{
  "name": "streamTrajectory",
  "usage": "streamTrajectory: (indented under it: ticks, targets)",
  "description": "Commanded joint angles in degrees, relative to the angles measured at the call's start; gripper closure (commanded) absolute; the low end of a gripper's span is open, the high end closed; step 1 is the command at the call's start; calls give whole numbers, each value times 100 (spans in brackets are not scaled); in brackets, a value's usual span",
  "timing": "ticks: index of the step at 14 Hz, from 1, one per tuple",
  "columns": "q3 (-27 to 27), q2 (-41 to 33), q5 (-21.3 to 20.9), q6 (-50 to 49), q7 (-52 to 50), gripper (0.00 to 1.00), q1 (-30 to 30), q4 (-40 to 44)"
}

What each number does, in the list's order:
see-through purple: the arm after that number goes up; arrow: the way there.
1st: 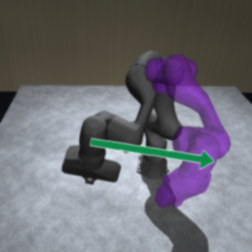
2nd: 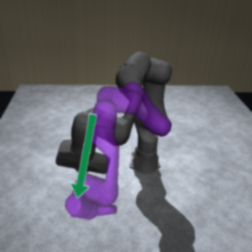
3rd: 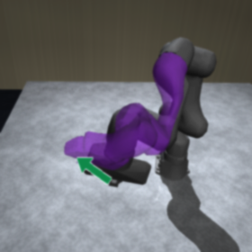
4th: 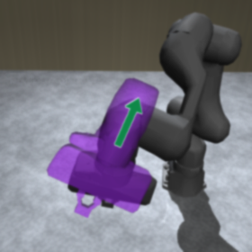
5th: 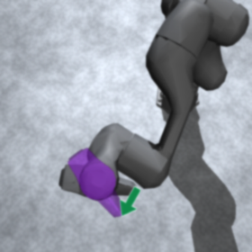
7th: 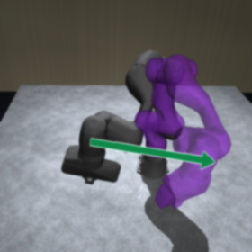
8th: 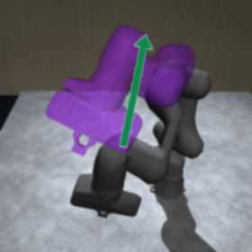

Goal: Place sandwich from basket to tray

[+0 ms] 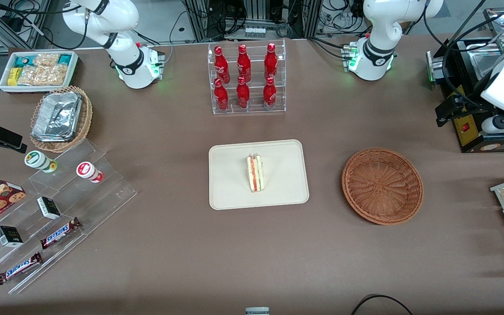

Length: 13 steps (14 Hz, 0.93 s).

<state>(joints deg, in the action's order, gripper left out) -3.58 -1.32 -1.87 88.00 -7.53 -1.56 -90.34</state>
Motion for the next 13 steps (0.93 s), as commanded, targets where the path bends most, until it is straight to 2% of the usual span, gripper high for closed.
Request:
streamTrajectory:
  ticks: [1,3,4,13]
  targets:
    - [59,159,214,50,233,0,129,254]
    - [68,123,301,165,1082,0,375,219]
    - [86,123,301,147,1174,0,376,245]
    - [94,299,213,367,858,0,305,324]
